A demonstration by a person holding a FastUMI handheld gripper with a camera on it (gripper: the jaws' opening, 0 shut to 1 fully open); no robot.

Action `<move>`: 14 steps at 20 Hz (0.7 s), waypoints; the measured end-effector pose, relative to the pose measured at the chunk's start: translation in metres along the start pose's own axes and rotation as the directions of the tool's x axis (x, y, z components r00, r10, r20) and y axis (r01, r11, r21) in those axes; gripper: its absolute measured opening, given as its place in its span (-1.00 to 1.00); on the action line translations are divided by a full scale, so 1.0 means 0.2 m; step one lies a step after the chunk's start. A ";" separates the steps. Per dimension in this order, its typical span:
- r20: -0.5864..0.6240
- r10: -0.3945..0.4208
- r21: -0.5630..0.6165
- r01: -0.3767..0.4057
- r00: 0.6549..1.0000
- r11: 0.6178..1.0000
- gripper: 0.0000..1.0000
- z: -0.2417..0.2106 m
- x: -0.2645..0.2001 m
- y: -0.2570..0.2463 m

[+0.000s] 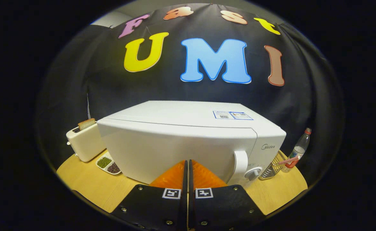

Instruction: Open the microwave, put the food inside, and close the microwave door.

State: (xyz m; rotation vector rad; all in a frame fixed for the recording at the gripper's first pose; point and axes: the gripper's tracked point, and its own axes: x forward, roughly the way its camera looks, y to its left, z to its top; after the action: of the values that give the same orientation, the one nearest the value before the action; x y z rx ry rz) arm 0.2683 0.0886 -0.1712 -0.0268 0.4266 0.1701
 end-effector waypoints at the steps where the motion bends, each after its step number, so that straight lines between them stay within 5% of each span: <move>1: 0.009 0.006 -0.002 -0.006 1.000 1.000 -0.96 0.01 -0.05 0.02; 14: 0.155 -0.012 -0.014 0.015 0.988 1.000 -0.95 0.13 -0.76 0.14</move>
State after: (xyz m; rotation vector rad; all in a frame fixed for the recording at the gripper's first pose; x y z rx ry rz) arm 0.1382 0.0945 -0.0842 -0.0309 0.2697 0.1609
